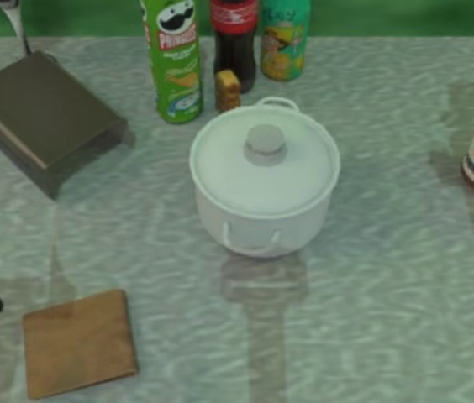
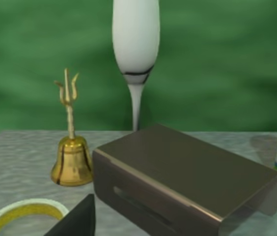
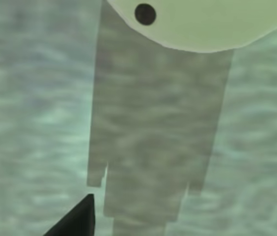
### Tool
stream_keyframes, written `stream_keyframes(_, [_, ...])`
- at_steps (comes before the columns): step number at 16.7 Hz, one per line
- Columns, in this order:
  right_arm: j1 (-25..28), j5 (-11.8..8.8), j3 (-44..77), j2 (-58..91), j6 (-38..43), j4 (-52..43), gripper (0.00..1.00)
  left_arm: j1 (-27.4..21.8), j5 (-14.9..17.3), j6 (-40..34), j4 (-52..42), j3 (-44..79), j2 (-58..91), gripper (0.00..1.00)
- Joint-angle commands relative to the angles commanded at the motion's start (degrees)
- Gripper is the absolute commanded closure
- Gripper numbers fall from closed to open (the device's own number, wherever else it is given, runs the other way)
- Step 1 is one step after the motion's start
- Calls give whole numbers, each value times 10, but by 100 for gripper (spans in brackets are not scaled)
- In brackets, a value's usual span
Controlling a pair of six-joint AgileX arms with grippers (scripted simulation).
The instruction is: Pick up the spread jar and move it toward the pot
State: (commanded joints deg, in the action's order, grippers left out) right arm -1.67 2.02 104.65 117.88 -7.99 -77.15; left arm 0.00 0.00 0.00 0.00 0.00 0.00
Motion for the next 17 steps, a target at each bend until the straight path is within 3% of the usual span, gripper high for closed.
stream_keyframes(4, [11, -8, 166, 141, -21, -56, 0, 0, 0, 0, 0, 0, 0, 0])
stream_keyframes(8, [20, -16, 259, 200, -32, -62, 0, 0, 0, 0, 0, 0, 0, 0])
stream_keyframes(17, [21, -17, 244, 201, -35, -36, 0, 0, 0, 0, 0, 0, 0, 0])
